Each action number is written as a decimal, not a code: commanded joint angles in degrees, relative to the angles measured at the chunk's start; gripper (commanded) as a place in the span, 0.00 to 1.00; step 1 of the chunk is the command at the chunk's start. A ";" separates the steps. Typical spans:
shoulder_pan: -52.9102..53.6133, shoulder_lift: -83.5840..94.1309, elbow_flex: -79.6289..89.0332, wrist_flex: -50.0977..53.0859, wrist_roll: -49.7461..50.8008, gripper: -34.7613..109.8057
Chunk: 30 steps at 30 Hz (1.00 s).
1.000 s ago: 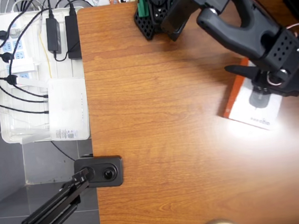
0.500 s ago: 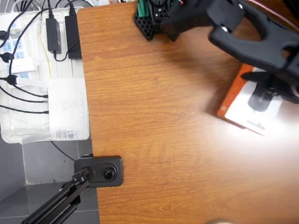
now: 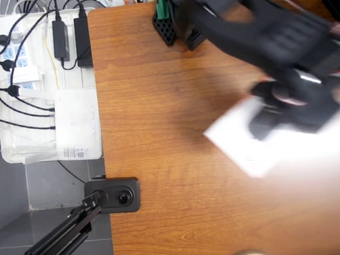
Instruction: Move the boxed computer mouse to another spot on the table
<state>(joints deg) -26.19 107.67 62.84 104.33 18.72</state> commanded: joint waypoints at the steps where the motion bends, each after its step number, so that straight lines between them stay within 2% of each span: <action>1: 9.67 24.96 21.01 -3.60 3.16 0.25; 3: 13.89 30.67 26.19 -3.69 3.78 0.24; 7: 17.58 30.67 29.27 -7.29 1.49 0.24; 14: 22.68 25.14 38.58 -27.69 1.49 0.30; 19: 24.79 20.92 43.42 -39.11 1.14 0.39; 25: 26.89 19.42 49.13 -45.44 -0.97 0.52; 30: 27.95 19.25 51.68 -43.51 -1.67 0.52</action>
<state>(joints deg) 1.76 126.83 114.17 60.47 17.58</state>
